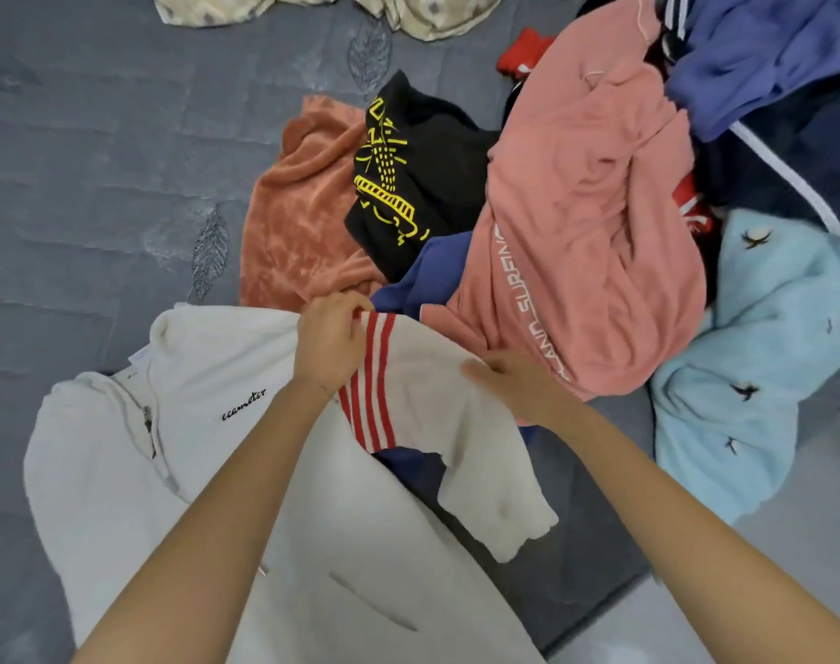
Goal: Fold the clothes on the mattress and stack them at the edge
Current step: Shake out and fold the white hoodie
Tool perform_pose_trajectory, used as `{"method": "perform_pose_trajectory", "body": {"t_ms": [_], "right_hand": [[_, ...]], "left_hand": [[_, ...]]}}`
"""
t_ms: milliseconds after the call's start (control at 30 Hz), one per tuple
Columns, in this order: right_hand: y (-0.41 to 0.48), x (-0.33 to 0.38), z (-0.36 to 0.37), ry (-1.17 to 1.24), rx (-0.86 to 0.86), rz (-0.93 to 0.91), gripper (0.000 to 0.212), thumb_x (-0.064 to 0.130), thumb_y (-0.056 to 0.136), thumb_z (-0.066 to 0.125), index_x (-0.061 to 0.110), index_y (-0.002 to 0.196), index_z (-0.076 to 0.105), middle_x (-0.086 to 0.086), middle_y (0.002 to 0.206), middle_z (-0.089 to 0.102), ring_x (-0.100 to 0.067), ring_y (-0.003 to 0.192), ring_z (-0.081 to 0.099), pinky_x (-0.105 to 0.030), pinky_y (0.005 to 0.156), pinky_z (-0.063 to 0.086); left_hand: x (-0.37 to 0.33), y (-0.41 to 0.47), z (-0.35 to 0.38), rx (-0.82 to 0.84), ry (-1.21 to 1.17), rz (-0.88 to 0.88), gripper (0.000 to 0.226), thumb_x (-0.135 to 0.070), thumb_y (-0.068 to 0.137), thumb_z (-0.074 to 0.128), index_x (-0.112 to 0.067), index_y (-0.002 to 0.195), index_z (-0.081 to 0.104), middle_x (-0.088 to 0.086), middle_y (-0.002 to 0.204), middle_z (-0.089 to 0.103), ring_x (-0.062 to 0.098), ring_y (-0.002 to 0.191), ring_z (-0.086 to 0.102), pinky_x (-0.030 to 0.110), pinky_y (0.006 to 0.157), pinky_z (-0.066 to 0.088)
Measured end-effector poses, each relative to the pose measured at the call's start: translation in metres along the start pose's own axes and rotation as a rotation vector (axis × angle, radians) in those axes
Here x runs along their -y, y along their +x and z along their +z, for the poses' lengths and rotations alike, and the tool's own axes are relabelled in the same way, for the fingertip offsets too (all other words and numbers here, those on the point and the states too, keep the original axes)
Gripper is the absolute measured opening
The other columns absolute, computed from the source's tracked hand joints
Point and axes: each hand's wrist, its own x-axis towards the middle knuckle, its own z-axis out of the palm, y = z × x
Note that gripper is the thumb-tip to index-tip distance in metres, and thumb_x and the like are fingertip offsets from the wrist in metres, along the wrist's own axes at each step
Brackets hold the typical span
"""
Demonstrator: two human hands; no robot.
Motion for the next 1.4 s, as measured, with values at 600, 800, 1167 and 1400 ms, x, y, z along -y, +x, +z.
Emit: {"method": "perform_pose_trajectory", "body": {"t_ms": [600, 800, 1167, 1400], "right_hand": [[-0.024, -0.009, -0.108, -0.13, 0.063, 0.025, 0.023, 0.047, 0.08, 0.07, 0.041, 0.06, 0.062, 0.02, 0.052, 0.055, 0.004, 0.049, 0.051, -0.009, 0.048, 0.035], [-0.023, -0.009, -0.15, -0.148, 0.136, 0.096, 0.019, 0.046, 0.079, 0.072, 0.028, 0.072, 0.071, 0.017, 0.067, 0.064, 0.003, 0.061, 0.057, -0.012, 0.058, 0.043], [0.014, 0.078, -0.053, 0.398, -0.101, -0.003, 0.031, 0.036, 0.094, 0.058, 0.016, 0.074, 0.068, -0.003, 0.071, 0.068, -0.011, 0.06, 0.061, -0.025, 0.058, 0.048], [0.037, 0.145, 0.078, 0.257, 0.103, -0.092, 0.025, 0.025, 0.103, 0.041, 0.022, 0.089, 0.062, 0.008, 0.081, 0.063, -0.001, 0.072, 0.062, -0.012, 0.066, 0.052]], "left_hand": [[-0.084, 0.045, 0.013, -0.017, -0.187, -0.058, 0.013, -0.014, 0.089, 0.062, -0.007, 0.078, 0.063, 0.007, 0.082, 0.058, 0.025, 0.084, 0.052, 0.039, 0.075, 0.041], [-0.06, 0.041, 0.006, -0.196, 0.036, -0.154, 0.018, -0.022, 0.094, 0.056, -0.01, 0.088, 0.068, 0.007, 0.091, 0.062, 0.027, 0.088, 0.052, 0.034, 0.077, 0.035], [-0.058, -0.016, -0.021, 0.073, -0.803, -0.137, 0.004, -0.013, 0.094, 0.058, -0.01, 0.095, 0.061, -0.003, 0.089, 0.064, 0.008, 0.084, 0.062, 0.023, 0.08, 0.048], [0.015, -0.065, -0.055, 0.199, -1.061, -0.376, 0.044, -0.039, 0.084, 0.068, -0.034, 0.122, 0.046, -0.007, 0.12, 0.057, 0.003, 0.104, 0.061, 0.023, 0.08, 0.053]]}}
